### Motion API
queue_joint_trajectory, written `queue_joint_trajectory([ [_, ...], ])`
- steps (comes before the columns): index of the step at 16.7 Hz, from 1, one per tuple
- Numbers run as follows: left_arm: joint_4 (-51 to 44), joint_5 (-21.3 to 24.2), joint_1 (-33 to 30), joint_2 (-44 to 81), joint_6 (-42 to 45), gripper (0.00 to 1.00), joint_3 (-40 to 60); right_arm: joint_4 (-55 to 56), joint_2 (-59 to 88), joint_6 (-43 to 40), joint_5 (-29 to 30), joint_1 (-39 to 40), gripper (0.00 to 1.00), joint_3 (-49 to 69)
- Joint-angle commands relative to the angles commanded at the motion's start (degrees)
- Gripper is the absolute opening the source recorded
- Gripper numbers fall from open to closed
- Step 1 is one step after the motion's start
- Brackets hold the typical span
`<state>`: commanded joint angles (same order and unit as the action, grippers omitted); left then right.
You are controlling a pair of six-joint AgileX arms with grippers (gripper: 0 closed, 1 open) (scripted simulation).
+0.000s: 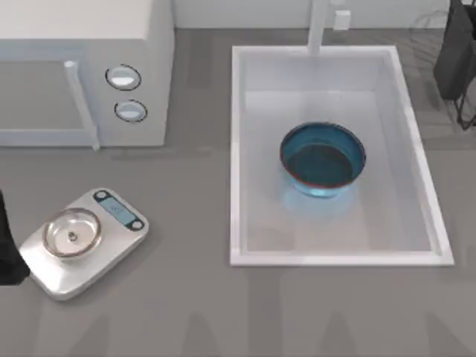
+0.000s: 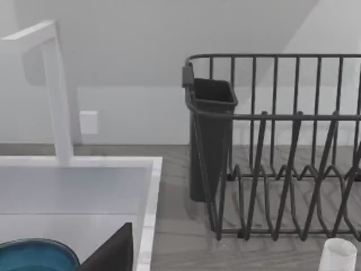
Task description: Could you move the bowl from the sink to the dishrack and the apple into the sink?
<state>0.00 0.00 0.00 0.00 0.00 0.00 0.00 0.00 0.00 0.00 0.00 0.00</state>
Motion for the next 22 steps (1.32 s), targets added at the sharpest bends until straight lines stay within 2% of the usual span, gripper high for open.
queue_joint_trajectory([
  [5, 0.0, 0.0, 0.0, 0.0, 0.0, 1.0, 0.0, -1.5, 3.1, 0.7, 0.3, 0.4, 1.0, 2.9],
  [9, 0.0, 0.0, 0.0, 0.0, 0.0, 1.0, 0.0, -7.2, 14.9, 3.5, 1.1, 2.3, 1.0, 14.0],
  [15, 0.0, 0.0, 0.0, 0.0, 0.0, 1.0, 0.0, -21.8, 44.2, 10.4, 2.1, 8.1, 1.0, 41.9],
  [22, 0.0, 0.0, 0.0, 0.0, 0.0, 1.0, 0.0, -43.6, 86.9, 19.9, 3.9, 17.2, 1.0, 83.4],
])
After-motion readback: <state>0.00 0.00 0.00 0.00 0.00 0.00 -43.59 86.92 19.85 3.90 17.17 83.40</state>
